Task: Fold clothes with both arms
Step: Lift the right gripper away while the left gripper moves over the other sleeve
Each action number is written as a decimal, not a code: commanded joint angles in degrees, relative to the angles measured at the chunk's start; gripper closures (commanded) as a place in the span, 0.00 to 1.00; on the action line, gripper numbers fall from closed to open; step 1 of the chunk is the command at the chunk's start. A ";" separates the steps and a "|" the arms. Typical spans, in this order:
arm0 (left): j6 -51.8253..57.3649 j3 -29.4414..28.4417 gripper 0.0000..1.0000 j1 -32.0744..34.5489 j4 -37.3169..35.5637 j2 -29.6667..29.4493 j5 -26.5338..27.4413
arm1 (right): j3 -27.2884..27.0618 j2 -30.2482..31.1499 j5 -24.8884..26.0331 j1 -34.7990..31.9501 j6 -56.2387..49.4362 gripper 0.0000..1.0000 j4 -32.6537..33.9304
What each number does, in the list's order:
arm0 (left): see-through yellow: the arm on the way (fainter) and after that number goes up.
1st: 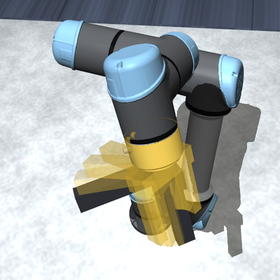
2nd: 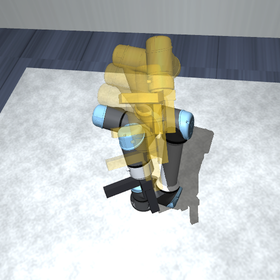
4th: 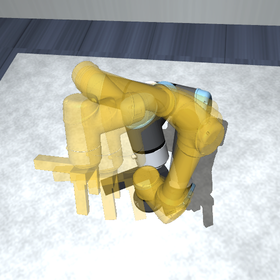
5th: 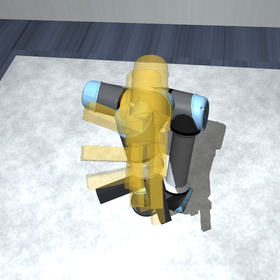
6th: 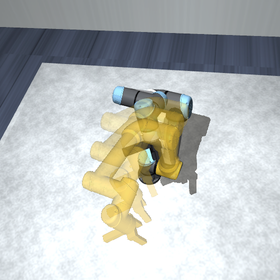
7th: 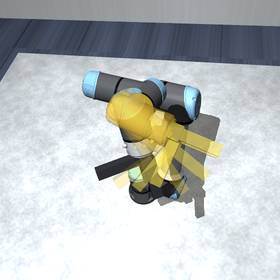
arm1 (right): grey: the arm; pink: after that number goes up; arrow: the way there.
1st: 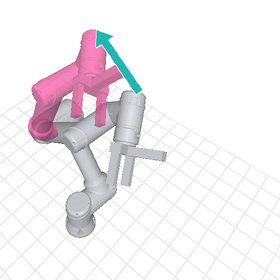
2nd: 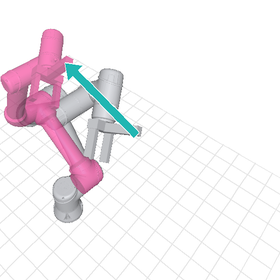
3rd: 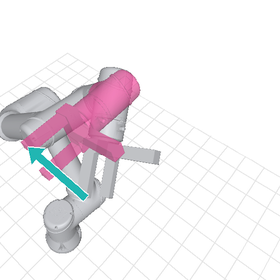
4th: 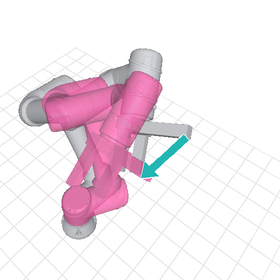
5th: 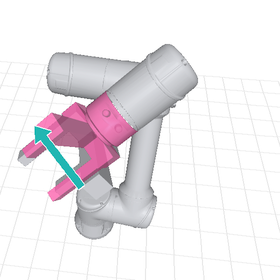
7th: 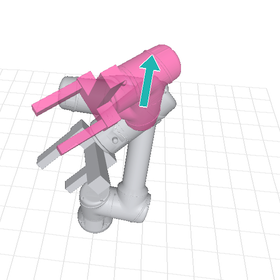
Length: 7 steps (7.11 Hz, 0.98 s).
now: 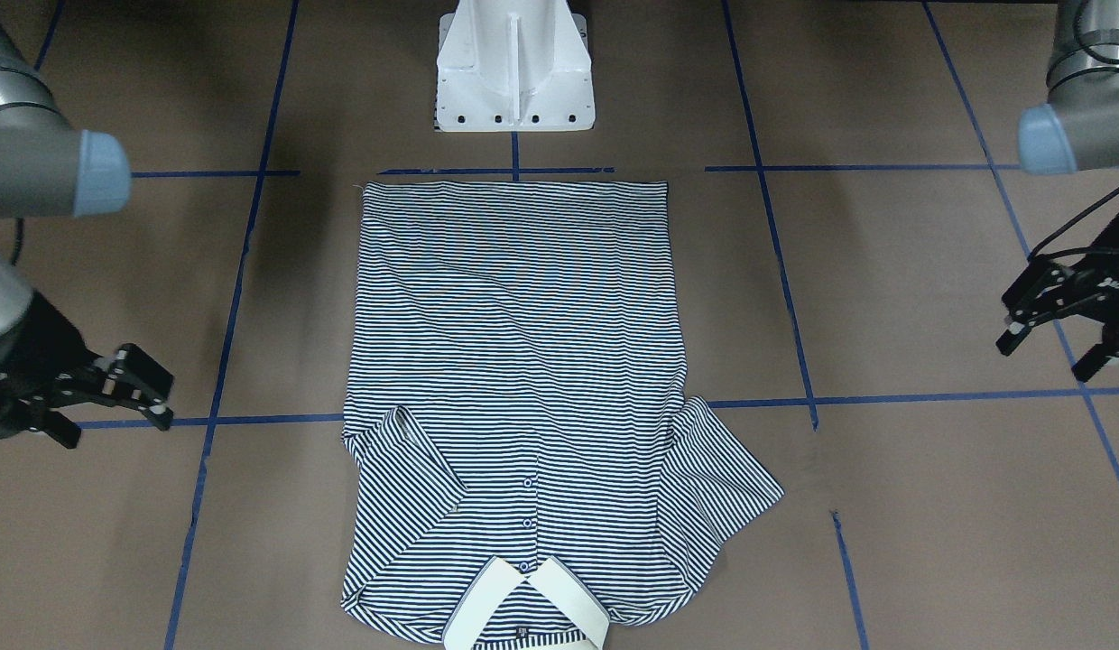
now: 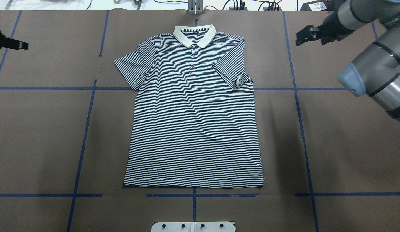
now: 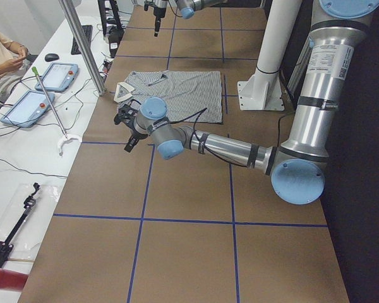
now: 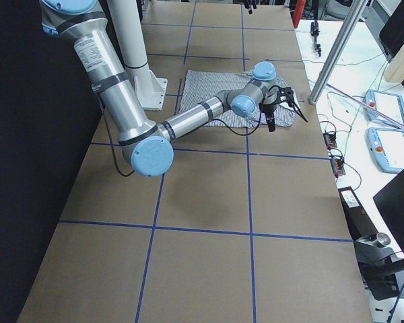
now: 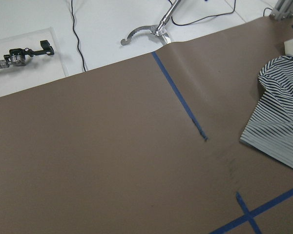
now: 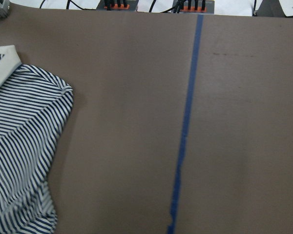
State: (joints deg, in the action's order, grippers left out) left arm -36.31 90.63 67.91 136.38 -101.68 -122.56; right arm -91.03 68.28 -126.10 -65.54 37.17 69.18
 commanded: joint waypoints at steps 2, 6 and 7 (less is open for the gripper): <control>-15.08 -9.73 0.19 -12.51 -0.06 -11.40 14.41 | -1.60 10.71 -10.22 -12.23 -17.82 0.00 -0.28; -18.27 -19.86 0.23 -18.60 0.46 -19.08 21.92 | -2.75 12.05 -10.05 -12.24 -17.65 0.00 -0.28; -18.36 -22.40 0.30 -18.95 0.55 -20.74 22.18 | -2.75 12.05 -9.87 -12.24 -17.65 0.00 -0.28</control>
State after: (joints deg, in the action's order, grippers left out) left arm -54.50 70.95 49.66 136.83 -120.61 -100.93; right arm -93.72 80.19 -136.12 -77.76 19.52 68.91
